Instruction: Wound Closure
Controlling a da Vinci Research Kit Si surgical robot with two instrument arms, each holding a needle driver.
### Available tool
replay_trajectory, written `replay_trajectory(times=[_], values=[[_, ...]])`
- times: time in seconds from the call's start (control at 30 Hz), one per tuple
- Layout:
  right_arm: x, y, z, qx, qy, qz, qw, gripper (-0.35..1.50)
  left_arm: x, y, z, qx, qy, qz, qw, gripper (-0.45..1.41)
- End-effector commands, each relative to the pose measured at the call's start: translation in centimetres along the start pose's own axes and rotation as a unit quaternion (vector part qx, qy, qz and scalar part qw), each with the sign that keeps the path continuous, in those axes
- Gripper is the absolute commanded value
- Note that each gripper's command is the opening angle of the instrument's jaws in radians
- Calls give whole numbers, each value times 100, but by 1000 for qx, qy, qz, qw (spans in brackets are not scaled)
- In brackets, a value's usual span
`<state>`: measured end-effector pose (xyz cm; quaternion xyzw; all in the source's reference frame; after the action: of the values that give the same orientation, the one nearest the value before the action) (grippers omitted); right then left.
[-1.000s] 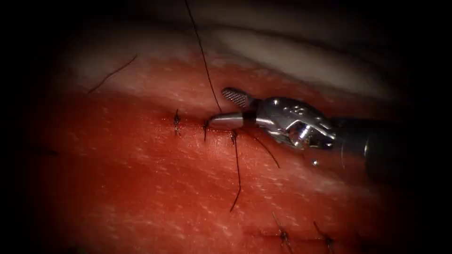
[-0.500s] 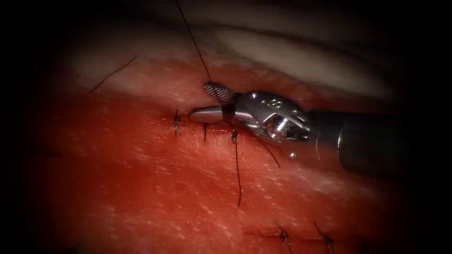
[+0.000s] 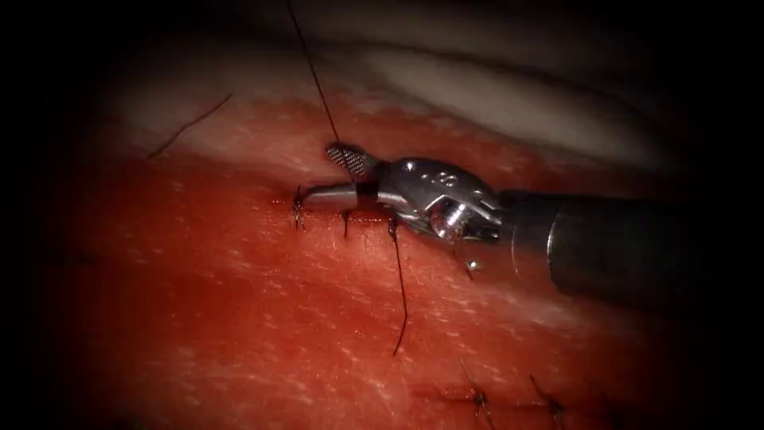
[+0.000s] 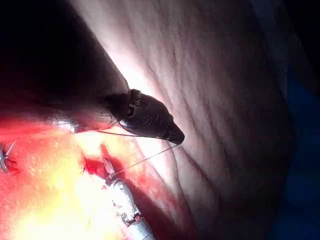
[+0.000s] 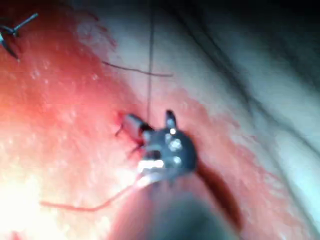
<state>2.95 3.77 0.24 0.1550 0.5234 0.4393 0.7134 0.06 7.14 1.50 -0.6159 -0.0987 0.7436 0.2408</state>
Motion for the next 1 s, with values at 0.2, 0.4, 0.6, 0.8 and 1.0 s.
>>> replay_trajectory(times=[0.2,0.4,0.6,0.8,1.0], values=[[4,-4,-4,8,-1,0,1000,135,-15,-15,5,13,-9,8,1000,-35],[12,-2,-8,6,2,3,1000,136,-23,-16,5,17,-12,11,1000,-35],[8,-1,-1,2,4,1,1000,133,-20,-11,5,18,-13,11,1000,-35],[-4,2,7,1,7,-5,1000,136,-16,-9,3,17,-13,9,1000,-35],[-6,1,7,7,8,-6,1000,116,-14,-4,2,18,-13,8,1000,-35]])
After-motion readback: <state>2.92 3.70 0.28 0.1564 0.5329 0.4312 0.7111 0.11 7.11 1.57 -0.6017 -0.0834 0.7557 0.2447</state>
